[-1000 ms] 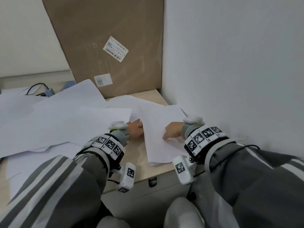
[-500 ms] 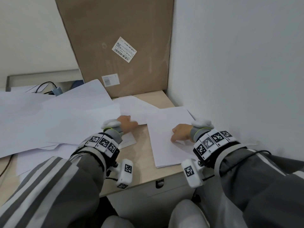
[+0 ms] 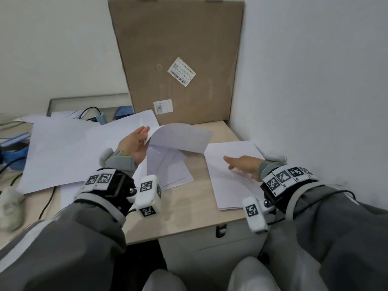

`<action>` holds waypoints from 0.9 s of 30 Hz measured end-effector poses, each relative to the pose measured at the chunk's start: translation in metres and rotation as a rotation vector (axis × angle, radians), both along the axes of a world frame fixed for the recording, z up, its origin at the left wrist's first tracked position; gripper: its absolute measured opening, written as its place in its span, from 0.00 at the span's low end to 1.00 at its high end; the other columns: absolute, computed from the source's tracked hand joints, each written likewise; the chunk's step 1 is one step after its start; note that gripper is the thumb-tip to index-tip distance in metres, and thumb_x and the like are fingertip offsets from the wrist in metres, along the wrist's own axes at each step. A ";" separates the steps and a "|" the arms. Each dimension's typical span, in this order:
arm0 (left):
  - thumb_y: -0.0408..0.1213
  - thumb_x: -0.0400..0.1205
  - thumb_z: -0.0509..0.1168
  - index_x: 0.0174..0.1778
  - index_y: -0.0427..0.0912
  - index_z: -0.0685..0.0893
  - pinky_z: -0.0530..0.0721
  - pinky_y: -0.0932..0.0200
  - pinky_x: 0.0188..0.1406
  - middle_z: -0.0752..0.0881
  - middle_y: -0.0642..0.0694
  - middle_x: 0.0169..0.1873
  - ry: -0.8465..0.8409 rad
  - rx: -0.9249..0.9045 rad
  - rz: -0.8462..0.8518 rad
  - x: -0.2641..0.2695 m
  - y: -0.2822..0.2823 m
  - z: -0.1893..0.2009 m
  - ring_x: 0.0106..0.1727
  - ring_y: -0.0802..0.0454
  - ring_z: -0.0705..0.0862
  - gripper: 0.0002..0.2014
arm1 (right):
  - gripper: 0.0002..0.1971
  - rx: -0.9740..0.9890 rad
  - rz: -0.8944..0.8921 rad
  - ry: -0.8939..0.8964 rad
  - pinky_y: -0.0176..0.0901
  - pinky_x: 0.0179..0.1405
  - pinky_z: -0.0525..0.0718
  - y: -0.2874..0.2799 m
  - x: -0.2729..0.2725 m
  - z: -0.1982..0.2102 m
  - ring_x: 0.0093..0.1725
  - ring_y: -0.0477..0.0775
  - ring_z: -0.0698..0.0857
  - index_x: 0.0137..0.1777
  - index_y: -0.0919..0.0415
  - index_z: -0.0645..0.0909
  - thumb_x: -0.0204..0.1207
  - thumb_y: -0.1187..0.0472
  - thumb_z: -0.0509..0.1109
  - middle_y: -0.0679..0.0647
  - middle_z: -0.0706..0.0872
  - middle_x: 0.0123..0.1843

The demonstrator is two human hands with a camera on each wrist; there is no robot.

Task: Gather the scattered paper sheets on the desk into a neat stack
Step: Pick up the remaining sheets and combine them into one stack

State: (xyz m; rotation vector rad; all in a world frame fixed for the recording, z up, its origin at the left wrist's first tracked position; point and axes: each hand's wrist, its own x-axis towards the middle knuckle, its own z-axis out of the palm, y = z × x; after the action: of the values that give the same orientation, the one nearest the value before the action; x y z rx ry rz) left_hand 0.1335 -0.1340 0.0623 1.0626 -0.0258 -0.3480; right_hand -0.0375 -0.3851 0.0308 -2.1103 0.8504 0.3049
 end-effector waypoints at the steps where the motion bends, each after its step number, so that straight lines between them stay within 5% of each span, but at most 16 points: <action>1: 0.22 0.87 0.48 0.81 0.33 0.62 0.75 0.63 0.59 0.69 0.43 0.79 0.016 0.014 -0.023 -0.005 0.001 -0.001 0.79 0.49 0.68 0.23 | 0.35 0.130 -0.047 -0.048 0.51 0.65 0.72 0.005 0.003 0.001 0.70 0.60 0.76 0.64 0.61 0.82 0.79 0.31 0.52 0.58 0.75 0.72; 4: 0.21 0.87 0.48 0.80 0.34 0.63 0.73 0.61 0.63 0.68 0.45 0.80 0.069 0.138 -0.129 -0.016 0.003 -0.008 0.78 0.50 0.69 0.24 | 0.42 0.639 -0.152 -0.166 0.42 0.38 0.75 0.021 0.015 0.003 0.50 0.58 0.86 0.58 0.65 0.79 0.76 0.26 0.46 0.62 0.83 0.60; 7: 0.18 0.85 0.50 0.79 0.35 0.65 0.83 0.63 0.48 0.72 0.42 0.76 0.111 0.284 -0.240 -0.026 0.007 -0.015 0.55 0.51 0.80 0.25 | 0.42 0.825 -0.284 -0.293 0.38 0.29 0.76 0.028 0.024 0.009 0.46 0.58 0.88 0.61 0.70 0.75 0.75 0.27 0.51 0.66 0.86 0.58; 9: 0.17 0.84 0.52 0.80 0.37 0.64 0.85 0.61 0.38 0.78 0.40 0.64 0.127 0.345 -0.267 -0.029 0.011 -0.020 0.45 0.50 0.79 0.27 | 0.27 0.746 -0.293 -0.285 0.32 0.21 0.74 0.034 0.024 0.013 0.39 0.53 0.89 0.56 0.67 0.74 0.79 0.40 0.62 0.63 0.86 0.53; 12: 0.14 0.81 0.54 0.81 0.42 0.61 0.80 0.56 0.44 0.80 0.41 0.51 0.131 0.387 -0.299 -0.032 0.014 -0.023 0.46 0.46 0.80 0.33 | 0.01 0.619 -0.246 -0.232 0.27 0.12 0.68 0.042 0.023 0.013 0.24 0.45 0.88 0.49 0.63 0.74 0.81 0.68 0.63 0.57 0.90 0.33; 14: 0.12 0.80 0.55 0.82 0.42 0.60 0.80 0.56 0.42 0.81 0.40 0.52 0.106 0.418 -0.319 -0.036 0.012 -0.021 0.44 0.44 0.81 0.35 | 0.11 0.446 -0.181 -0.298 0.27 0.15 0.68 0.043 0.023 0.014 0.23 0.41 0.87 0.54 0.60 0.78 0.80 0.74 0.59 0.53 0.90 0.30; 18: 0.12 0.78 0.58 0.79 0.40 0.65 0.80 0.55 0.46 0.82 0.38 0.53 -0.022 0.452 -0.313 -0.039 0.007 -0.019 0.44 0.44 0.82 0.34 | 0.17 0.199 -0.097 -0.517 0.28 0.23 0.73 0.042 0.020 0.021 0.29 0.42 0.85 0.62 0.61 0.84 0.78 0.74 0.62 0.54 0.87 0.47; 24: 0.26 0.82 0.63 0.71 0.37 0.75 0.76 0.56 0.52 0.81 0.45 0.46 -0.102 0.613 -0.084 -0.028 0.033 -0.021 0.50 0.50 0.78 0.20 | 0.15 0.351 -0.215 -0.705 0.35 0.36 0.84 0.032 0.019 0.021 0.49 0.53 0.84 0.63 0.65 0.83 0.79 0.73 0.64 0.56 0.85 0.53; 27: 0.31 0.83 0.62 0.69 0.33 0.78 0.72 0.52 0.57 0.79 0.39 0.65 -0.085 0.884 0.048 -0.016 0.064 -0.026 0.61 0.44 0.75 0.17 | 0.14 0.385 -0.216 -0.682 0.30 0.27 0.85 0.047 0.026 0.017 0.46 0.51 0.84 0.61 0.67 0.83 0.79 0.75 0.63 0.58 0.84 0.53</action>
State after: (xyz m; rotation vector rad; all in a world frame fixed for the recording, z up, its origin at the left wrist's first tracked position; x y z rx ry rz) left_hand 0.1172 -0.0700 0.0364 1.9494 0.0855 -0.2694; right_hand -0.0117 -0.3384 0.0475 -1.5797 0.5422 -0.3321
